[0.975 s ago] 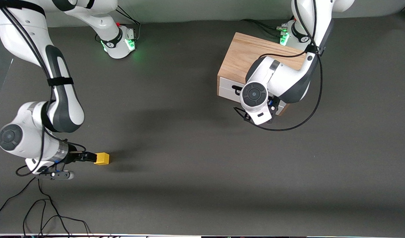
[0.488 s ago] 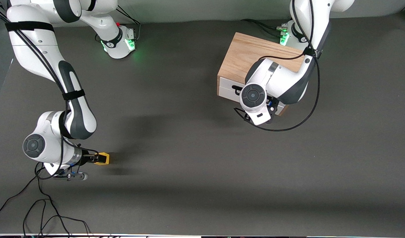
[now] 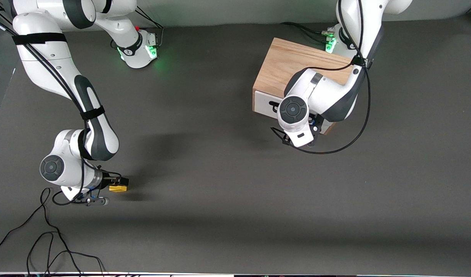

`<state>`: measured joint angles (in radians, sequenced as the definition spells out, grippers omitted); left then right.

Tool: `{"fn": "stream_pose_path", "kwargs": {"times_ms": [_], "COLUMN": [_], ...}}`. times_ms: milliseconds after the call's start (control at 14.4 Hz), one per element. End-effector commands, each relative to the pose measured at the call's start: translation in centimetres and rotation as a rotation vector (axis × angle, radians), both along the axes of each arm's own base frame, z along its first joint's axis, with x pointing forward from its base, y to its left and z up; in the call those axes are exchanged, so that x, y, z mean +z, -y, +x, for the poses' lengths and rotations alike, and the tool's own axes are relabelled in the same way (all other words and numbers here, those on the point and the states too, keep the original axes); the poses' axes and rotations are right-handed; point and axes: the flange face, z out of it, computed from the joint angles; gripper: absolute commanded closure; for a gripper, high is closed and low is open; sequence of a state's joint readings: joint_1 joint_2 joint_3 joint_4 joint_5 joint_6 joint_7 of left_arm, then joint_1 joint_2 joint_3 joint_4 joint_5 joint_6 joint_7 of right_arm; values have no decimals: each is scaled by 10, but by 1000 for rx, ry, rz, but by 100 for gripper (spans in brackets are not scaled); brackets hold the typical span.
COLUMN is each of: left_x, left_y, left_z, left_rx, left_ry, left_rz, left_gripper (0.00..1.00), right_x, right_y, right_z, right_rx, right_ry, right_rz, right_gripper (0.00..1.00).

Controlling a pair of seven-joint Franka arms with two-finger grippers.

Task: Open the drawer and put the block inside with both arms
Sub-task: 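Pull the drawer open with the left gripper while the right gripper grasps the cube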

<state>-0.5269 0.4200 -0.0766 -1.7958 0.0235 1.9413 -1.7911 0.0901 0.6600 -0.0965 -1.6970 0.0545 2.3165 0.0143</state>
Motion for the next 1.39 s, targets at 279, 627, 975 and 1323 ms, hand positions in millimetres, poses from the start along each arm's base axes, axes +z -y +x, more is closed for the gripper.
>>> {"fn": "stream_pose_path", "kwargs": {"times_ms": [279, 627, 975, 1323], "left_x": [7, 1, 7, 12], "left_y": [24, 40, 42, 43], "left_z": [43, 77, 106, 117], "left_rx": [3, 3, 13, 21], "left_ry": [111, 155, 243, 319], "left_rz": [-60, -81, -118, -160], "left_gripper": [0, 0, 0, 0], "right_x": [-7, -12, -19, -19], "right_y": [0, 0, 3, 3], "right_z": [-1, 1, 0, 0], "right_rx": [4, 5, 2, 2], "right_ry": [13, 33, 31, 31], "right_rz": [-3, -5, -7, -7], "right_gripper": [0, 0, 0, 6]}}
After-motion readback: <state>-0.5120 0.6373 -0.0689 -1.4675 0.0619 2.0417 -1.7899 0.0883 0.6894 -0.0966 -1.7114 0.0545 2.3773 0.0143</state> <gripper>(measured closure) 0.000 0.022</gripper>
